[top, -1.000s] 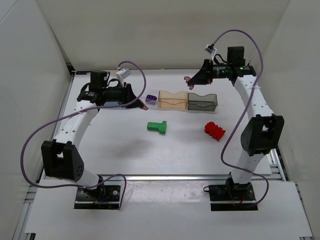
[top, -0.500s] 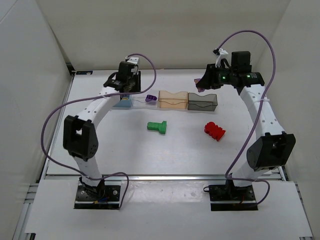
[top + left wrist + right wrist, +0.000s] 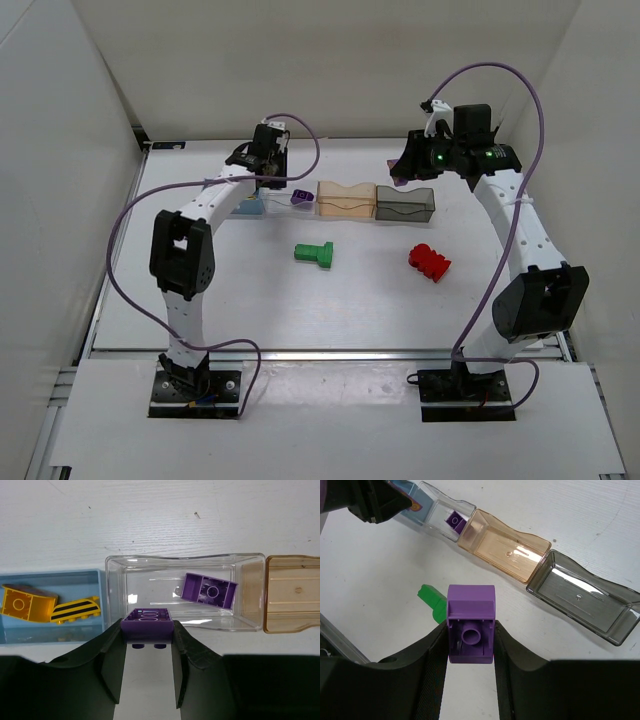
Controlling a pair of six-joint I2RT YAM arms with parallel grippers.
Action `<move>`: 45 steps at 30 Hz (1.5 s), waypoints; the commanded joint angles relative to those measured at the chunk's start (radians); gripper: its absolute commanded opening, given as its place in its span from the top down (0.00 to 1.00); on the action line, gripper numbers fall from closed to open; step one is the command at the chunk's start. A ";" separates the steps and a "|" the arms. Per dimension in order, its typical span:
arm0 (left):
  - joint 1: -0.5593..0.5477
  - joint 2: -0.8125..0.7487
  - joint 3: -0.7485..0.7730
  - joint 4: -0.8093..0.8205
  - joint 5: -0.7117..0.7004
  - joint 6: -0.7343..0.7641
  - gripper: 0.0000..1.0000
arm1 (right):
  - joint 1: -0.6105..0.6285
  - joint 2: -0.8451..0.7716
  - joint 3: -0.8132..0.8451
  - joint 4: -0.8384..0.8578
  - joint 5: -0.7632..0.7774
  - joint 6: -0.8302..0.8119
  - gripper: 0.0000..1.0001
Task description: Sort the legos into containers by color
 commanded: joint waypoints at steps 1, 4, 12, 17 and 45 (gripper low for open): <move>-0.001 0.026 0.052 -0.002 0.004 0.005 0.90 | -0.001 -0.007 0.031 0.042 0.010 0.003 1.00; 0.001 0.049 0.069 -0.014 -0.016 -0.003 0.86 | -0.001 -0.001 0.037 0.039 0.007 -0.002 1.00; 0.002 0.093 0.119 -0.023 -0.010 0.003 0.41 | -0.002 0.014 0.038 0.038 -0.005 -0.010 1.00; 0.002 0.063 0.133 -0.020 0.004 0.006 0.01 | 0.005 0.024 0.043 0.041 -0.030 -0.030 1.00; 0.404 -0.583 -0.029 -0.245 0.486 0.062 0.01 | 0.407 0.804 0.823 0.134 -0.024 0.039 1.00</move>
